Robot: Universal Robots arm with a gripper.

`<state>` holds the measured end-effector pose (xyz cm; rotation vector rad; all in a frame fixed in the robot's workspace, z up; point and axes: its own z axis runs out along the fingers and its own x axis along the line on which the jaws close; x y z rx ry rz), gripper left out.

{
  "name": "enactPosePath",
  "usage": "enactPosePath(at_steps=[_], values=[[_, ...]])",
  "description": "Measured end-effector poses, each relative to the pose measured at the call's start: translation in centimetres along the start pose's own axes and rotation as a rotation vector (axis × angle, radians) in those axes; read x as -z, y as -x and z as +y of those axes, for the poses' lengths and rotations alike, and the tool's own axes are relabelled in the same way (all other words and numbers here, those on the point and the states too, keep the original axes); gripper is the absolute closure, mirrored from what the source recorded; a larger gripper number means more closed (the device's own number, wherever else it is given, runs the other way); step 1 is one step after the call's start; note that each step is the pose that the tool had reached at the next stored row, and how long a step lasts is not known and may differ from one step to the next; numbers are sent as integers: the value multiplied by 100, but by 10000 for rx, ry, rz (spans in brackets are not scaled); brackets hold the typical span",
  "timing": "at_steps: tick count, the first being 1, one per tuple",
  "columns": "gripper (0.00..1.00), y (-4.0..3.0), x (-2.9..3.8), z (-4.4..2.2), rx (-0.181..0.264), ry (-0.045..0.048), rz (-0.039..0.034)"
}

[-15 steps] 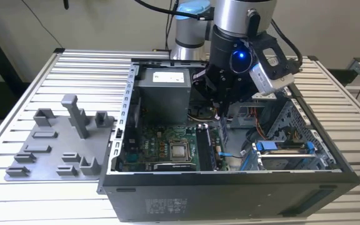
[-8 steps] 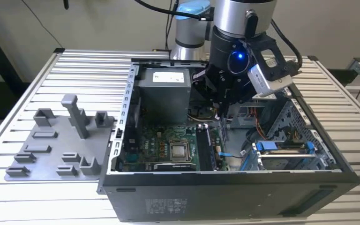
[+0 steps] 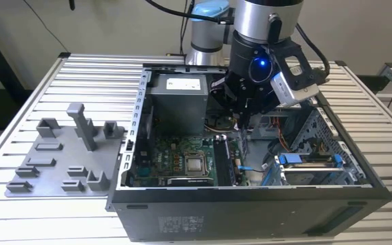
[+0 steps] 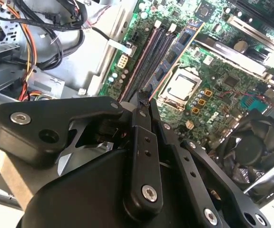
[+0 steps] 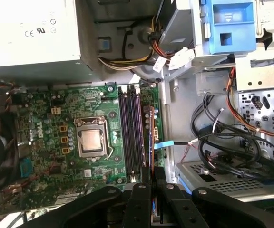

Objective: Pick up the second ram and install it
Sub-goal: 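Insert the second ram into the second slot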

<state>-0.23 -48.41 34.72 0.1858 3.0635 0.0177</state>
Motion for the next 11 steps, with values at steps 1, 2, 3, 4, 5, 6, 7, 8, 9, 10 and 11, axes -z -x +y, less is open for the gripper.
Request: enactPosePath(at_steps=[1,2,3,4,5,6,7,8,9,10,11], values=[[86,5,-6,1,-18,-1,-1],[86,10,-12,1,-36,-2,-1],[86,13,-19,1,-54,-3,-1],[86,14,-28,2,-75,-4,-1],[86,16,-37,2,-96,-7,-1],[86,21,-48,3,-118,-10,1],[86,21,-57,12,-118,-50,-3],[86,19,-64,27,-111,-100,-9],[86,18,-73,40,-78,-135,-14],[86,16,-81,50,-40,-166,-18],[86,14,-88,61,-5,-199,-22]])
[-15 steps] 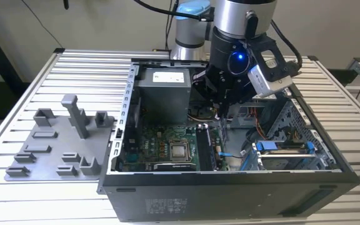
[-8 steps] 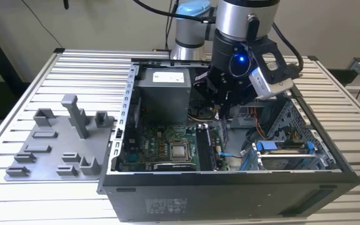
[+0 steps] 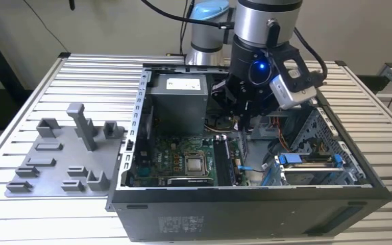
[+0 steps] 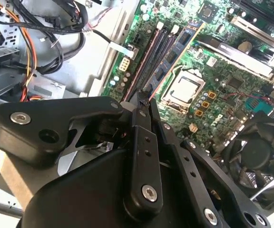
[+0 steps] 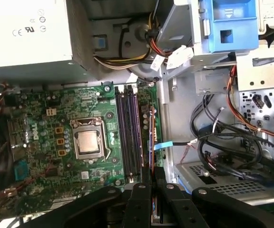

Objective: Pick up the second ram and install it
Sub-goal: 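Insert the second ram into the second slot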

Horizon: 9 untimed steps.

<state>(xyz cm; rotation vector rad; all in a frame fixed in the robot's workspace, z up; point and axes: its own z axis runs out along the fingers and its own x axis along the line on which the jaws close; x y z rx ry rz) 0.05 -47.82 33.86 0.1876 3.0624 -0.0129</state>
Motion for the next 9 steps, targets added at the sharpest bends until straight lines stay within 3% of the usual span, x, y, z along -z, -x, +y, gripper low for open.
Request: enactPosePath(at_steps=[4,9], values=[[86,-4,-29,33,105,-17,23],[86,12,-40,36,265,-30,271]])
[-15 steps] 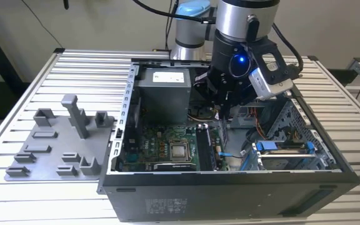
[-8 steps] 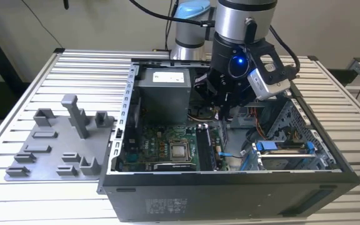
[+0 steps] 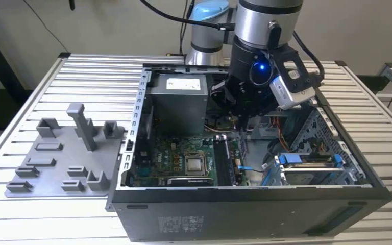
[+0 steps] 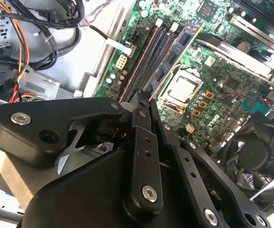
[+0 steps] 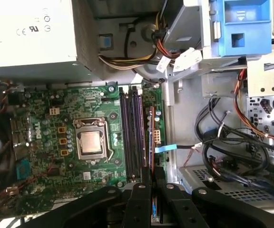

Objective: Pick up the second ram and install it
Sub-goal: 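Insert the second ram into the second slot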

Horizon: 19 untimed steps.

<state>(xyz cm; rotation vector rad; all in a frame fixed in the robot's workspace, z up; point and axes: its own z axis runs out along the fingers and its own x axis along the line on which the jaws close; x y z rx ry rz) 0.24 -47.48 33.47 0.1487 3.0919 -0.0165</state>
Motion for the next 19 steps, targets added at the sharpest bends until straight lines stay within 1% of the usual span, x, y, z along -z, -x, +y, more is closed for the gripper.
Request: enactPosePath(at_steps=[1,2,5,6,7,10,11,17,19], values=[[86,2,-2,0,35,40,23],[86,4,-3,1,62,143,38],[86,12,-4,2,125,527,79],[86,18,-6,2,137,598,88],[86,31,-11,4,151,602,108],[86,84,-23,9,204,596,198],[86,95,-29,10,248,596,215],[86,112,-61,12,857,619,230],[86,113,-64,12,937,619,232]])
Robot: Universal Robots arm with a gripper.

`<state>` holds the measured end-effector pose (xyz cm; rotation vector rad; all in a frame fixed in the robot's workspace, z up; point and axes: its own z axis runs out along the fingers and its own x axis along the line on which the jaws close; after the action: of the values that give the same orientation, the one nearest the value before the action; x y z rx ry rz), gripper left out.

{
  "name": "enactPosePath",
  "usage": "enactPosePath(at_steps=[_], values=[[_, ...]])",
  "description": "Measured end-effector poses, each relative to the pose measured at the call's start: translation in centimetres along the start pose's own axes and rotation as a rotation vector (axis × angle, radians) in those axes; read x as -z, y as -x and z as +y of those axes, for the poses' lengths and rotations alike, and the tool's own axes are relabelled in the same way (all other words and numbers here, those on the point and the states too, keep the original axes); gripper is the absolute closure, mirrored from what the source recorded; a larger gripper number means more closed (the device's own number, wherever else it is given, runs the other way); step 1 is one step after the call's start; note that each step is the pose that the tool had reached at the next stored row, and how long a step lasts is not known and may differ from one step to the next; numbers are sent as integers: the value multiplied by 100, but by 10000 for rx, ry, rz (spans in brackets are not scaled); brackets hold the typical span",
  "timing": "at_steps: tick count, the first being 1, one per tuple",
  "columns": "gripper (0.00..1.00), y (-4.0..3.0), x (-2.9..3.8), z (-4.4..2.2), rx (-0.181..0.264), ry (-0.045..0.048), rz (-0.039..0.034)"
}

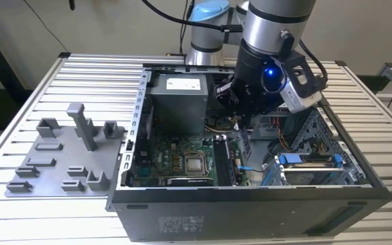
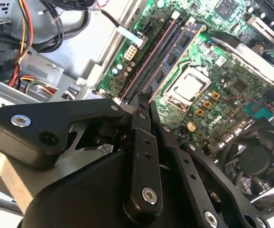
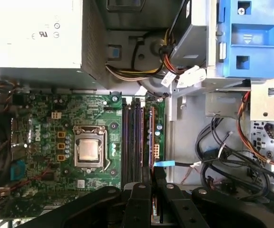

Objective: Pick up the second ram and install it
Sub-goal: 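Insert the second ram into the second slot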

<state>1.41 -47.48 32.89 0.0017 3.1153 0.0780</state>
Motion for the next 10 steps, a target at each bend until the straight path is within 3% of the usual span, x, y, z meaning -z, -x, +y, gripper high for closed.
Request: enactPosePath(at_steps=[6,10], values=[[86,0,-6,0,7,5,0],[86,-1,-62,-3,8,4,0]])
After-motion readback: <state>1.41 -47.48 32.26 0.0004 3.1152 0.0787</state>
